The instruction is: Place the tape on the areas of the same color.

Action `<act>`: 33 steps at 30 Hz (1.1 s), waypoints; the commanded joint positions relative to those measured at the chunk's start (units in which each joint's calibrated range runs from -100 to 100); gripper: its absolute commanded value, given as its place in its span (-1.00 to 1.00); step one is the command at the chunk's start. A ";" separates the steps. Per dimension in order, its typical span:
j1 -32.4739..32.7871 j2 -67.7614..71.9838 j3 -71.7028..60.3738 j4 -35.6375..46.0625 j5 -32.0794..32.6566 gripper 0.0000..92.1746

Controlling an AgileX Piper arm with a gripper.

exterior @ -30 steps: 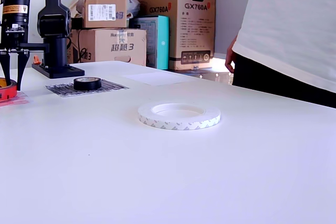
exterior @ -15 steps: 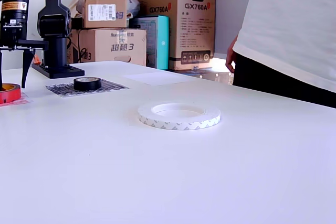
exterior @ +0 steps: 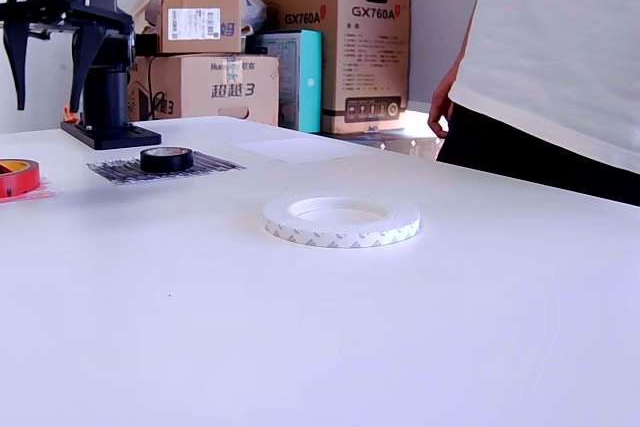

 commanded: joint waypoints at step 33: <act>19.61 22.47 -39.50 25.04 35.48 0.27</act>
